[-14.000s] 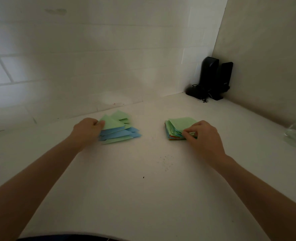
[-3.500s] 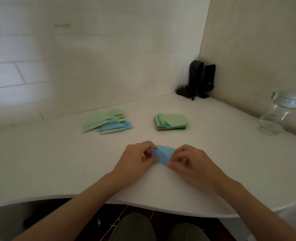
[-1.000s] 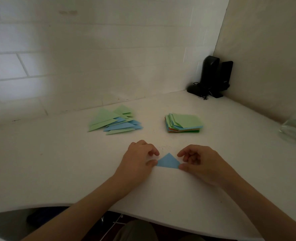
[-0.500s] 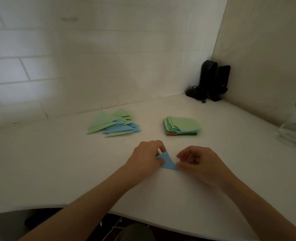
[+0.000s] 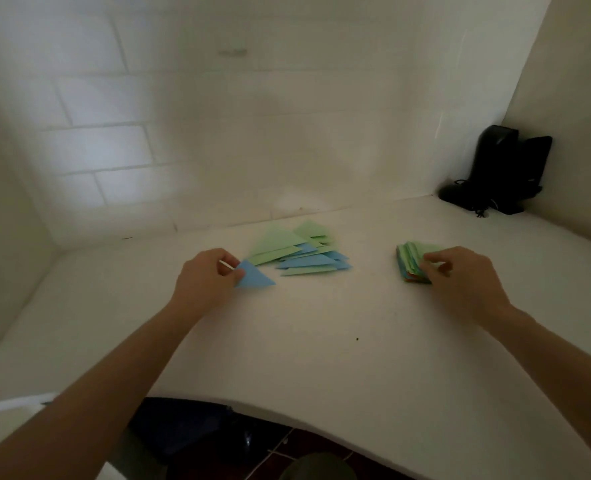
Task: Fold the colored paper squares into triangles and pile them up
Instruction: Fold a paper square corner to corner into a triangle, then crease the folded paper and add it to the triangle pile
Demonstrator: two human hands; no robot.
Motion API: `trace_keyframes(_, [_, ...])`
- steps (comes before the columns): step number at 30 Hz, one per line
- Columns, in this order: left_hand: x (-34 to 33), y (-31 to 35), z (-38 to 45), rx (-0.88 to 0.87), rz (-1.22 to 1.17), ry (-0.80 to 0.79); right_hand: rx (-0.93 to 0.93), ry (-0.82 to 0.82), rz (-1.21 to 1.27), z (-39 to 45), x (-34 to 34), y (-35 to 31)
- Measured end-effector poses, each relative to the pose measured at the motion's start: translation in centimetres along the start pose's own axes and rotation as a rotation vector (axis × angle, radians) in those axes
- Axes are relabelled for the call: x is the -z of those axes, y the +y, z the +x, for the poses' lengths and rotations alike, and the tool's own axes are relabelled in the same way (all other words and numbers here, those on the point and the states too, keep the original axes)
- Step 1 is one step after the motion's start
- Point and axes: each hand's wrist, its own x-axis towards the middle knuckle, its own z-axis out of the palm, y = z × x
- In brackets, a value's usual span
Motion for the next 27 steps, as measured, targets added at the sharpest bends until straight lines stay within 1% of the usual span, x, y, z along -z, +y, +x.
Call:
trace_keyframes(4, [0.1, -2.0, 0.3, 0.013, 0.036, 0.037, 0.027, 0.061, -0.097, -0.5, -1.1, -0.1])
trace_keyframes(10, [-0.6, -1.9, 0.4, -0.006, 0.028, 0.057, -0.012, 0.125, -0.111, -0.8, -1.1, -0.3])
trace_keyframes(14, [-1.4, -1.8, 0.4, -0.010, 0.058, 0.075, 0.000, 0.171, -0.120, -1.2, -0.9, -0.7])
trace_keyframes(16, [-1.4, -1.9, 0.3, -0.010, 0.079, 0.102, 0.054, 0.216, -0.129, -1.3, -0.5, -1.0])
trace_keyframes(18, [-1.2, -1.6, 0.2, -0.019, 0.076, 0.134, 0.166, 0.283, -0.133, -1.6, 0.5, -1.8])
trace_keyframes(20, [-1.3, -0.4, -0.3, -0.117, 0.015, 0.194, 0.293, 0.335, -0.121, -2.2, 1.5, -3.2])
trace_keyframes(22, [-1.8, 2.0, -1.7, -0.304, -0.094, 0.202, 0.406, 0.360, -0.106, -3.2, 2.1, -4.9])
trace_keyframes(23, [-2.4, 3.4, -2.8, -0.409, -0.151, 0.163, 0.455, 0.365, -0.096, -3.8, 2.2, -5.7])
trace_keyframes(25, [-3.7, 6.1, -5.4, -0.605, -0.225, 0.011, 0.530, 0.340, -0.074, -5.3, 2.0, -7.0])
trace_keyframes(27, [-5.4, 7.7, -7.4, -0.757, -0.180, -0.113, 0.574, 0.267, -0.064, -6.8, 1.4, -7.4])
